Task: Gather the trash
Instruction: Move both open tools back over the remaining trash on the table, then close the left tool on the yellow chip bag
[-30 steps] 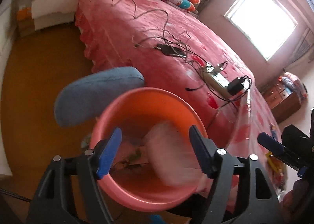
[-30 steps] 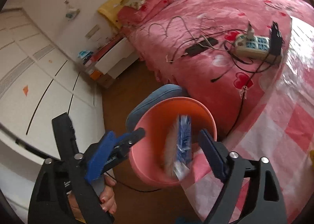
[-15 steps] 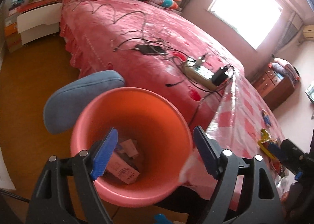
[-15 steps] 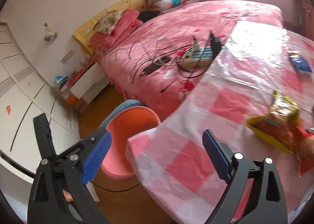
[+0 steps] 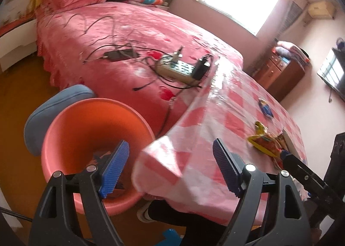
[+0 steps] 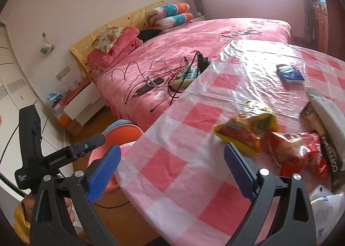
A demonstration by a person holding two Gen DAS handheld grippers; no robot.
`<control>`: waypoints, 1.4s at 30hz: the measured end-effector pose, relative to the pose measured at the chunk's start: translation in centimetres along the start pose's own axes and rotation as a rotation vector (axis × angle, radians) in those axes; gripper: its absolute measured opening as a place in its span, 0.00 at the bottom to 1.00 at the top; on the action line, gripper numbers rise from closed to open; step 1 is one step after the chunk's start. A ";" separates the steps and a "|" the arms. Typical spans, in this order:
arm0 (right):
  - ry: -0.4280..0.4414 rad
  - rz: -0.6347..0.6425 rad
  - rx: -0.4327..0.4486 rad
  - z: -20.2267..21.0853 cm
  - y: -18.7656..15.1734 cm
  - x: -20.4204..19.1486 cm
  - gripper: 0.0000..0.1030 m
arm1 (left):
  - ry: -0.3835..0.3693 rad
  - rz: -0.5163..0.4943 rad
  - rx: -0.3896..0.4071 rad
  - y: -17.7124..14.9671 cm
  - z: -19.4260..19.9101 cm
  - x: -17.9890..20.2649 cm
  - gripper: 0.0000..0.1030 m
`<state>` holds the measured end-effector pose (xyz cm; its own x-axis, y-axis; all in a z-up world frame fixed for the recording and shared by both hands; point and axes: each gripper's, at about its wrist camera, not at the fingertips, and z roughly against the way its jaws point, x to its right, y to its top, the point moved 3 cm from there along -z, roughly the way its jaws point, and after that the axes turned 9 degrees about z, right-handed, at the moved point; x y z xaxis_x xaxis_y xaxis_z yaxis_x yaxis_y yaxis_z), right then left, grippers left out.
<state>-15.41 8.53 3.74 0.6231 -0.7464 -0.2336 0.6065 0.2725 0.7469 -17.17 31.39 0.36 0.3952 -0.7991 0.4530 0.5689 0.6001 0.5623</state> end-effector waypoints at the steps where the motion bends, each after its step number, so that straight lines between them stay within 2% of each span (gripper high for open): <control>1: -0.003 -0.001 0.006 0.3 -0.1 0.3 0.92 | -0.005 -0.014 -0.001 -0.2 0.0 0.8 0.79; 26: -0.065 -0.072 0.115 5.9 -1.2 7.5 0.92 | -0.039 -0.206 -0.059 -3.6 -1.8 12.0 0.80; 42: -0.122 -0.224 0.153 9.6 -2.7 14.9 0.92 | -0.065 -0.292 -0.073 -5.0 -3.5 17.6 0.80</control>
<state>-12.51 -9.12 4.24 0.4126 -0.8478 -0.3333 0.6350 0.0053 0.7725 -10.52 14.20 3.08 0.1614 -0.9322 0.3241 0.7030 0.3391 0.6251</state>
